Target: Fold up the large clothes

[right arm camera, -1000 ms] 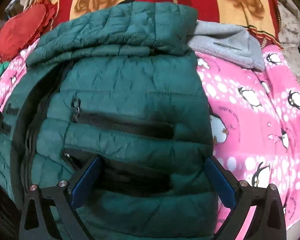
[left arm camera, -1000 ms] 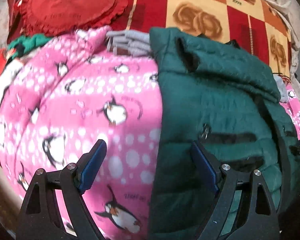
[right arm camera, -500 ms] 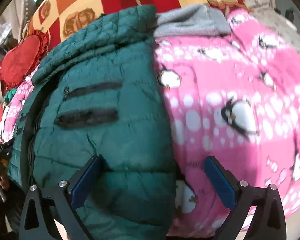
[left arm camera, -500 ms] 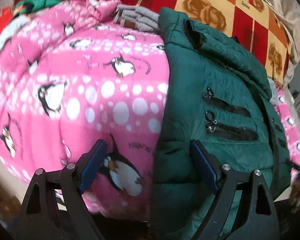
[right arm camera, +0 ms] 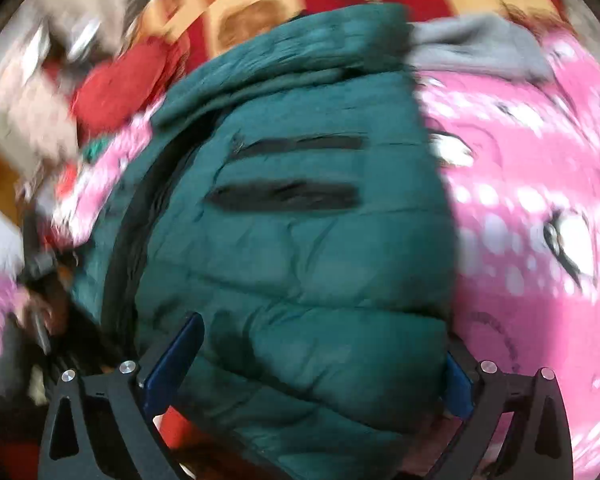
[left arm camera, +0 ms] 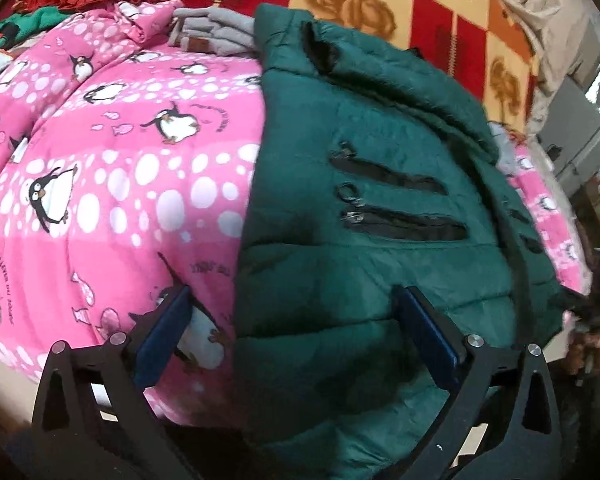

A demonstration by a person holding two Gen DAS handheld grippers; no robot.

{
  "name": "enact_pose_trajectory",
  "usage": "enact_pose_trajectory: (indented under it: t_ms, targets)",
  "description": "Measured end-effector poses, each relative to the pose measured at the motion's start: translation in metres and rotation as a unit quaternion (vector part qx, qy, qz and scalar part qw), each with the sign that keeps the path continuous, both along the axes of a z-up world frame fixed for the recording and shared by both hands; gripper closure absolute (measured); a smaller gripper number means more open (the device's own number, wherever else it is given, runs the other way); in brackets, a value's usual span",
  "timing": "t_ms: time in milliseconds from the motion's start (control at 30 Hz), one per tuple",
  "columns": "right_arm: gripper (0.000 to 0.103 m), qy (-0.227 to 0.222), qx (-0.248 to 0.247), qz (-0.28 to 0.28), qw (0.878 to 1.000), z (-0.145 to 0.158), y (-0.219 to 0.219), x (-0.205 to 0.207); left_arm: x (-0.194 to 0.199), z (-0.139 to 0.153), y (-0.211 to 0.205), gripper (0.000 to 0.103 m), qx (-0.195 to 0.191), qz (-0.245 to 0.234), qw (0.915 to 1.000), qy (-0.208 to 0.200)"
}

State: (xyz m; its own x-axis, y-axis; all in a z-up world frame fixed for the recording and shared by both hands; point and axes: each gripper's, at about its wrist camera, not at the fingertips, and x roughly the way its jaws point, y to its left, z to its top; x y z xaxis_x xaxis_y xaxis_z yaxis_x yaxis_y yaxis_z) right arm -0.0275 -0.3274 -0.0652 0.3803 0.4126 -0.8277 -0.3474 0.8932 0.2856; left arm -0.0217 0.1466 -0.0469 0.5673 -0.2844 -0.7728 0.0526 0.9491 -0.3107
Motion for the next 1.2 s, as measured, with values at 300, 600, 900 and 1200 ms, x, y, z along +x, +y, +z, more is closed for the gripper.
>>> enact_pose_trajectory:
  t_ms: [300,600,900,1200]
  targets:
    - [0.000,0.002,0.044,-0.036,0.998,0.002,-0.010,0.004,-0.007,-0.012,-0.038,0.001,0.048,-0.057,0.9971,0.018]
    - [0.000,0.000,0.010,-0.027,1.000,-0.008,-0.008,0.001,-0.016,-0.014,-0.040,0.001,0.040,-0.038,0.9984,0.015]
    - [0.035,-0.037,0.104,-0.013,0.994,0.022,-0.021,-0.004,-0.025,0.000,-0.026,0.001,-0.086,-0.058,0.9943,-0.026]
    - [0.026,0.014,0.040,-0.025,0.999,-0.003,-0.008,0.002,-0.020,-0.015,-0.048,0.001,0.014,-0.062,0.9980,-0.003]
